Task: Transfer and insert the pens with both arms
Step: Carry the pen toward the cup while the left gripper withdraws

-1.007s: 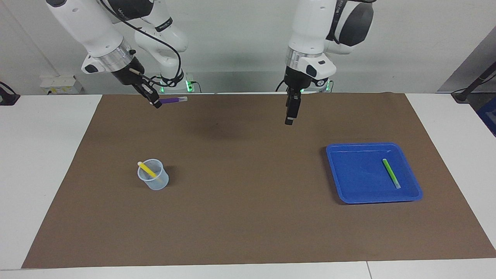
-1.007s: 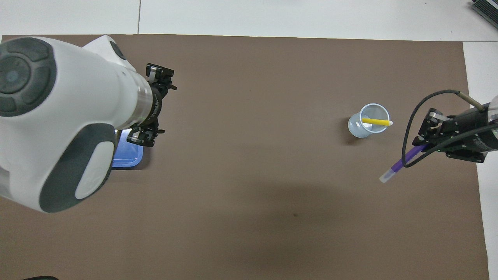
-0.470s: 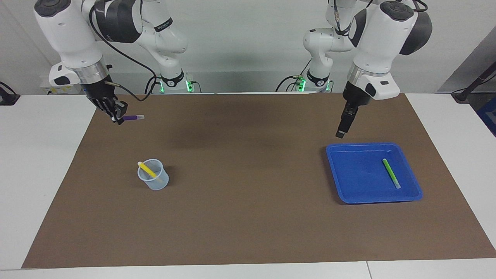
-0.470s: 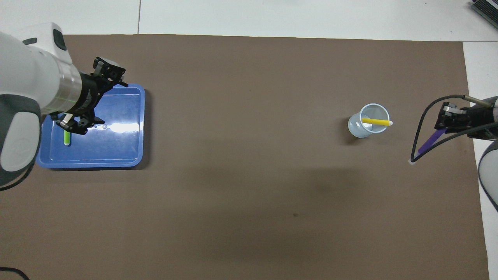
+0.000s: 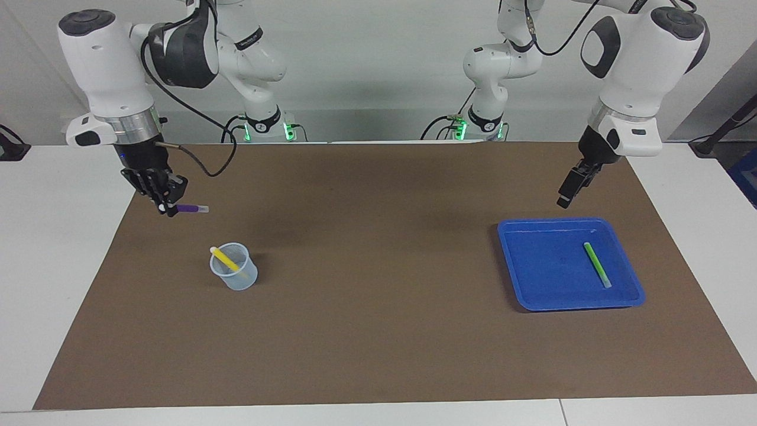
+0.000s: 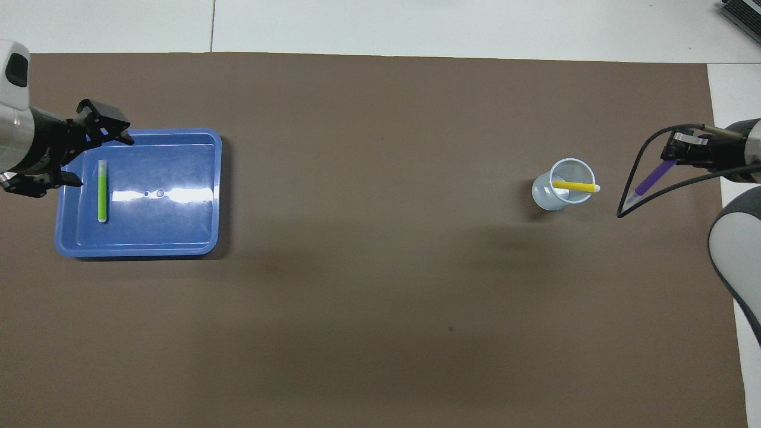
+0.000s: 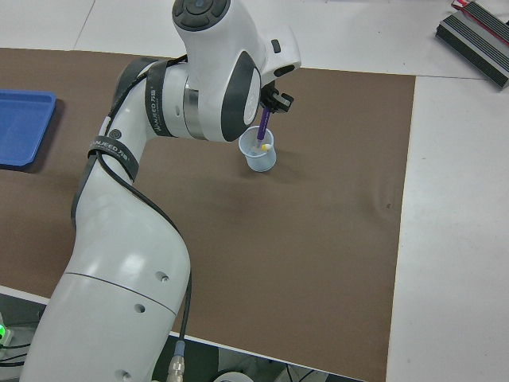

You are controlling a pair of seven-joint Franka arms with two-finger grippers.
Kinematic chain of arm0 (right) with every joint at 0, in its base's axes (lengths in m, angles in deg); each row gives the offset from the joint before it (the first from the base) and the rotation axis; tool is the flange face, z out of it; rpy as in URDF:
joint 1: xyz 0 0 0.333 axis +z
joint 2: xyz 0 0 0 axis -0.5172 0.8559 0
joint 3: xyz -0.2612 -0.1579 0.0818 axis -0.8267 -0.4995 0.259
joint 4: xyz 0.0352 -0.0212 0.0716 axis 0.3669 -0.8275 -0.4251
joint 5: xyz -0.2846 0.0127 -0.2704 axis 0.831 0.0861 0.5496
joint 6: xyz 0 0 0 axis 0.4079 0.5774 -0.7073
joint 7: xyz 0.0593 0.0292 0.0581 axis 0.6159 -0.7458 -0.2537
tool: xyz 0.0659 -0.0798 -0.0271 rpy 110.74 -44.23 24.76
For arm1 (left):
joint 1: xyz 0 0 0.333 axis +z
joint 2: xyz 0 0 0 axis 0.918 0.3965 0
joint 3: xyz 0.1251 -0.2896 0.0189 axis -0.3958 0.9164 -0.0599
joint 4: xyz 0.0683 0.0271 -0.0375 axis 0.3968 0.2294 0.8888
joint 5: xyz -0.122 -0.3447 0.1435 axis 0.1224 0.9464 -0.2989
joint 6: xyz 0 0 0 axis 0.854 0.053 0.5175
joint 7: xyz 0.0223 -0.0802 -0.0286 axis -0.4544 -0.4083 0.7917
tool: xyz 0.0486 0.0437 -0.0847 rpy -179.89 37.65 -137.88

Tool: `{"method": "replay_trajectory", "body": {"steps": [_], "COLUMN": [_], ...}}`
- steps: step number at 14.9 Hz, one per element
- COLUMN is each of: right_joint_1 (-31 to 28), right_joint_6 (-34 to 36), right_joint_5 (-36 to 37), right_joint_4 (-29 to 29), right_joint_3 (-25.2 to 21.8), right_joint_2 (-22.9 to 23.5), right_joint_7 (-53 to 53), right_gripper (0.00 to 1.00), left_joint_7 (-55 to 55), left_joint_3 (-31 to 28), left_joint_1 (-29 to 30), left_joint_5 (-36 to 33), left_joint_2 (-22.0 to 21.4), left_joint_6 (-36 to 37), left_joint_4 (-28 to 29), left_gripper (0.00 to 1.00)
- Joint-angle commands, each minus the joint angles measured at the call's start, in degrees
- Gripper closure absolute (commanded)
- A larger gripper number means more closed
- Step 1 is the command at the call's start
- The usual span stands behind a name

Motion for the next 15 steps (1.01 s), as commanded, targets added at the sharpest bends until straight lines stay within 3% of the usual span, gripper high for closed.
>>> {"method": "replay_trajectory", "body": {"steps": [1,8,11,15], "right_joint_1": [-0.8,2.1,3.1,4.0], "right_joint_6": [-5.7,-16.6,-18.1,-18.0], "right_joint_5": [1.1,1.1,1.1,1.1], "right_joint_4": [0.4,1.3,2.0,1.8], "right_joint_3": [0.6,0.6,0.7,0.7], "right_joint_2": [2.8,9.8,11.8,12.8], "right_joint_7": [-0.9,11.4,15.6,16.6], "right_gripper": [1.0,1.0,1.0,1.0], "left_joint_7": [-11.4,-28.2,-33.6,-34.0], "left_joint_3": [0.3,0.2,0.3,0.3], "left_joint_1": [3.3,8.2,10.2,11.5], "left_joint_5": [0.8,-4.3,-8.7,-8.8], "left_joint_2": [-0.9,8.5,13.6,21.2], "left_joint_6": [0.1,-6.4,-8.4,-13.9], "left_joint_4": [2.0,0.3,-1.7,-3.3], "left_gripper": [0.0,0.0,0.0,0.0]}}
